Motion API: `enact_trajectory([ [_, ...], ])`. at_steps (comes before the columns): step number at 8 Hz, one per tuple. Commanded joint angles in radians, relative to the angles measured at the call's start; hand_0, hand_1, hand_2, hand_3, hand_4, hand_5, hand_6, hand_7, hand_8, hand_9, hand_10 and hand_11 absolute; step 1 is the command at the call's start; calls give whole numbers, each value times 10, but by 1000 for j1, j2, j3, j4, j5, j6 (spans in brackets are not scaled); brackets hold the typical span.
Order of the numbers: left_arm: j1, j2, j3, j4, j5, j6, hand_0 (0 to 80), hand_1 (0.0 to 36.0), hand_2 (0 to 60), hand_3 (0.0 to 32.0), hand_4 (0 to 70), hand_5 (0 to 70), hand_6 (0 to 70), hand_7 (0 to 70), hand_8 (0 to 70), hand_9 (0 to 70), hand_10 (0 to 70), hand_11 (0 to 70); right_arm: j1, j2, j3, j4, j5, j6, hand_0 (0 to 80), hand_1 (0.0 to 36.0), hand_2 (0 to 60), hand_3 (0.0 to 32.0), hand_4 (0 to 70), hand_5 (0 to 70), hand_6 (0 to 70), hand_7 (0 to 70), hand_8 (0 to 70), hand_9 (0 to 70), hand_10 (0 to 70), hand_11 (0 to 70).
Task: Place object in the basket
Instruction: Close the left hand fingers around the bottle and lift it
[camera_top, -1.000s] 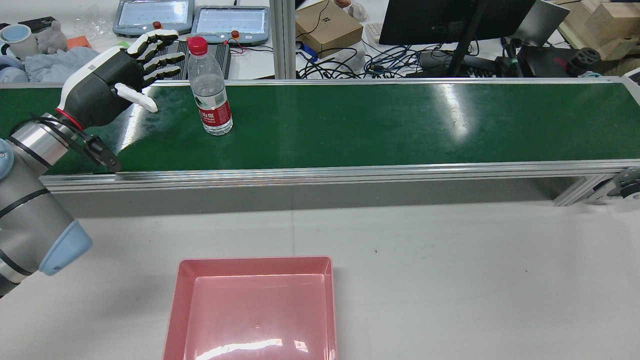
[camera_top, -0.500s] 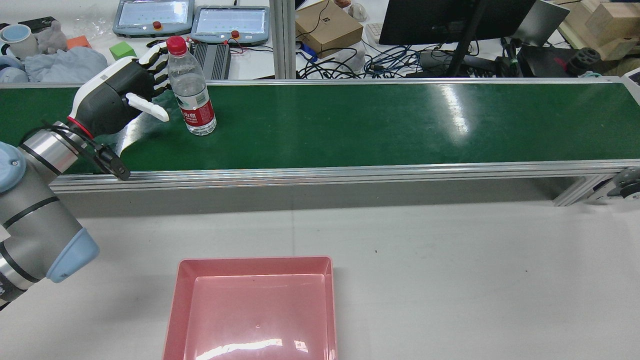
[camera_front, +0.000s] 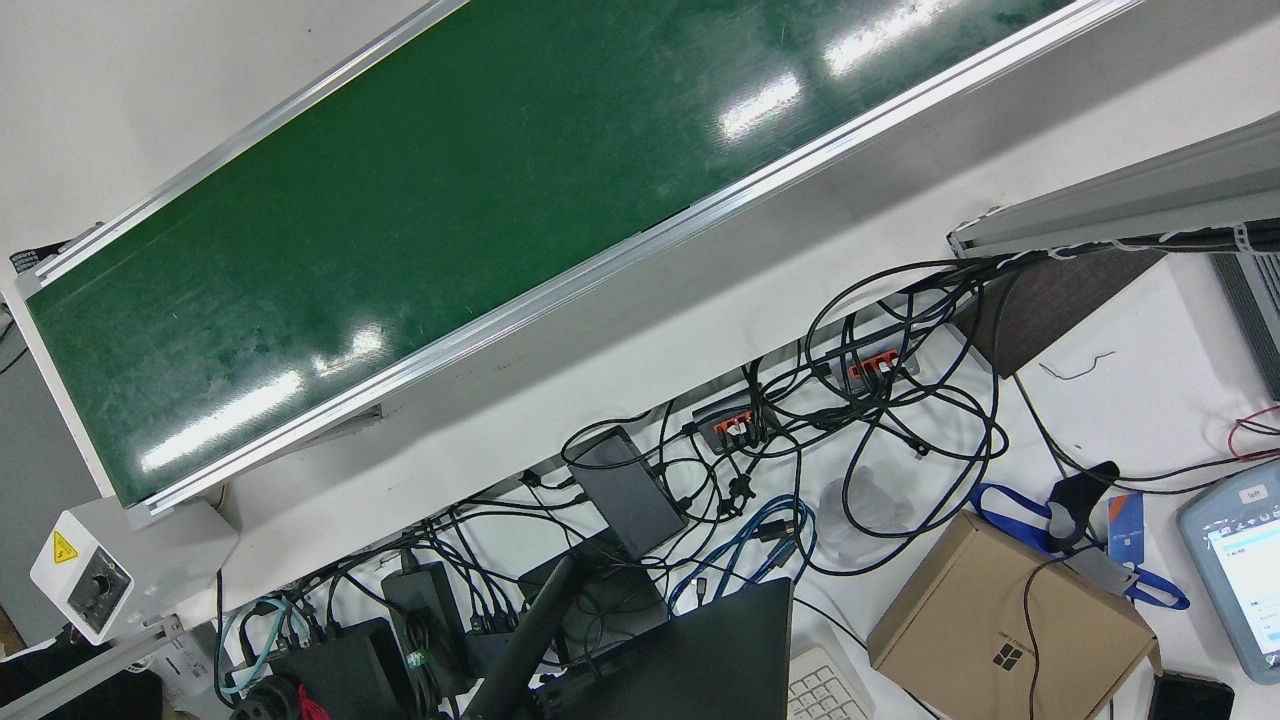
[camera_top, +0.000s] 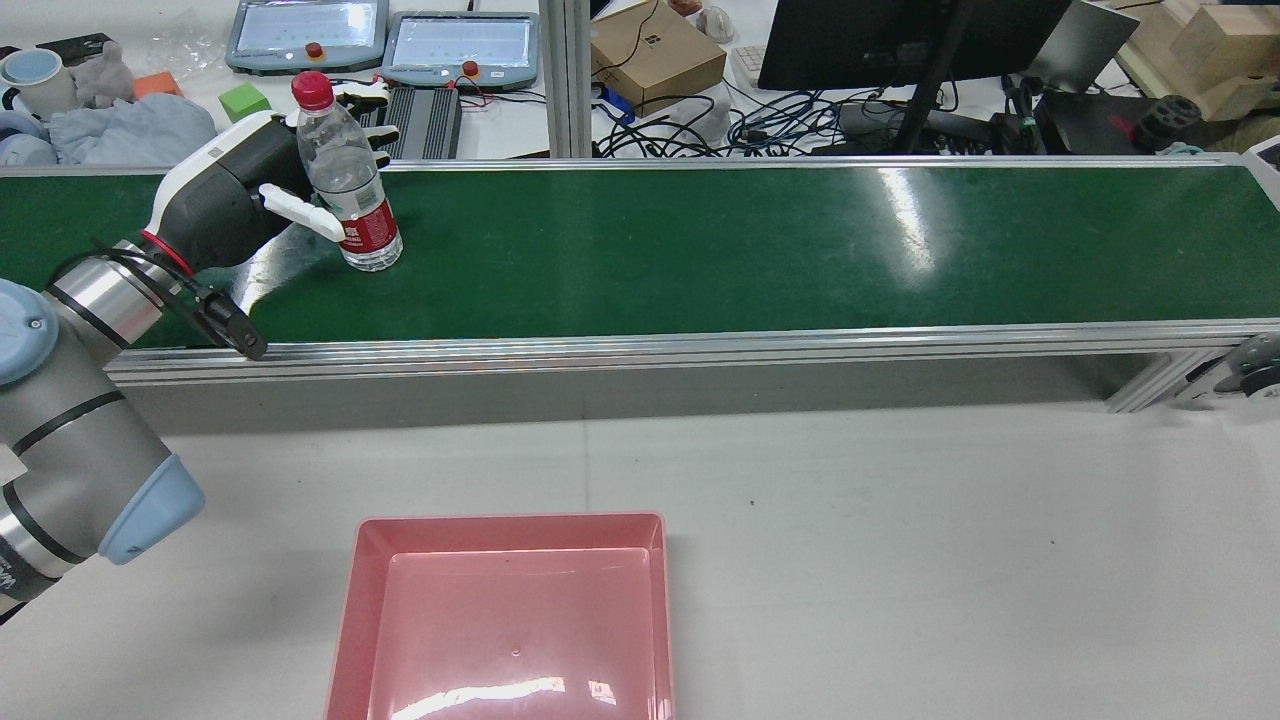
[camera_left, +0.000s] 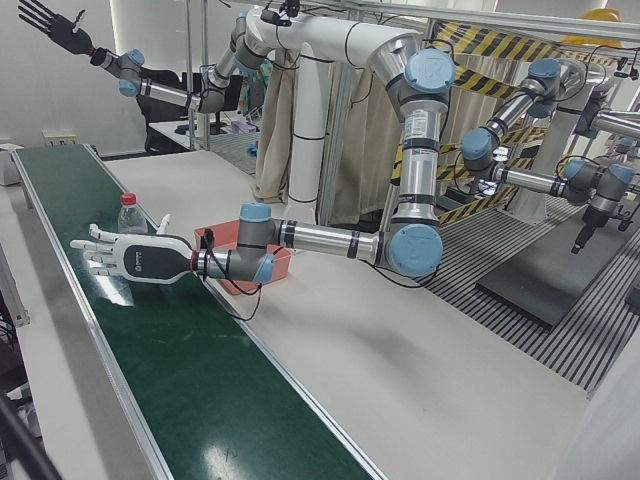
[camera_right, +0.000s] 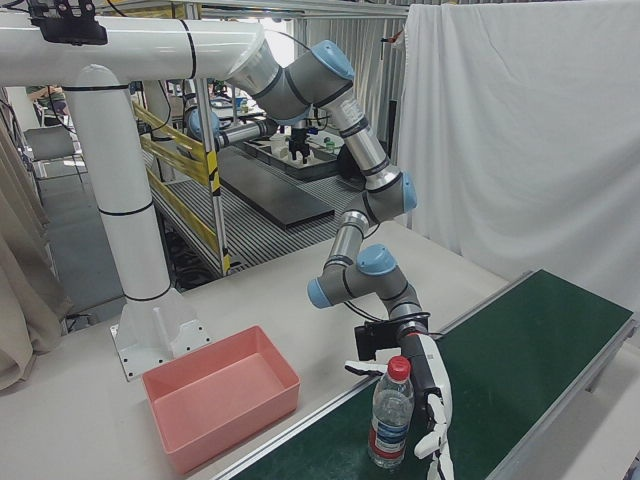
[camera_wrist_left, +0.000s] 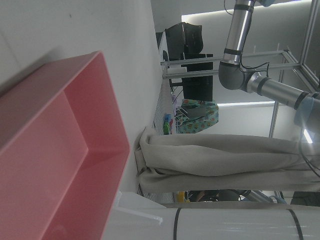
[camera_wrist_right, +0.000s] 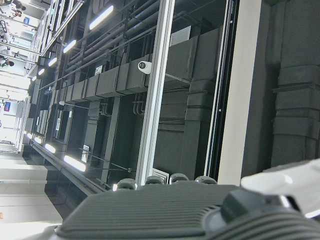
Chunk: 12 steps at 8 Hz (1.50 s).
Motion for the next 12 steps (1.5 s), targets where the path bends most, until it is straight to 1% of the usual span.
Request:
enact_trajectory([
  [1,-3,-4,1,17,0,3,564,98,0,84,49,372,74,67,160,187,103,165,0,0,0,0,0,0,0,0,0,0,0,0,0,0,0,0,0,0],
  [2,-10,-6,3,50,-2,50,640,137,0,2,168,538,105,102,202,265,275,413,0,0,0,0,0,0,0,0,0,0,0,0,0,0,0,0,0,0],
  [3,-21,-3,0,50,1,67,716,100,0,0,574,700,343,378,452,585,571,700,0,0,0,0,0,0,0,0,0,0,0,0,0,0,0,0,0,0],
  [4,-30,-4,-8,55,1,66,614,46,0,0,577,700,634,700,700,700,700,700,0,0,0,0,0,0,0,0,0,0,0,0,0,0,0,0,0,0],
  [5,-41,-4,-28,58,3,64,616,61,0,0,509,700,634,700,700,700,700,700,0,0,0,0,0,0,0,0,0,0,0,0,0,0,0,0,0,0],
  [6,-38,-4,-46,72,3,64,623,56,0,0,493,700,621,700,700,700,700,700,0,0,0,0,0,0,0,0,0,0,0,0,0,0,0,0,0,0],
  [8,-31,0,-80,72,3,64,622,67,0,0,481,700,624,700,700,700,700,700,0,0,0,0,0,0,0,0,0,0,0,0,0,0,0,0,0,0],
  [9,-29,8,-135,92,3,65,614,68,0,0,451,700,608,700,700,700,700,700,0,0,0,0,0,0,0,0,0,0,0,0,0,0,0,0,0,0],
  [10,-27,17,-226,162,4,66,616,70,0,0,425,700,587,700,700,700,700,700,0,0,0,0,0,0,0,0,0,0,0,0,0,0,0,0,0,0],
  [11,-17,52,-323,222,21,69,616,72,0,0,404,700,566,700,700,700,700,700,0,0,0,0,0,0,0,0,0,0,0,0,0,0,0,0,0,0],
  [12,36,86,-432,284,24,72,612,75,0,0,373,700,534,700,700,700,700,700,0,0,-2,0,0,0,0,0,0,0,0,0,0,0,0,0,0,0],
])
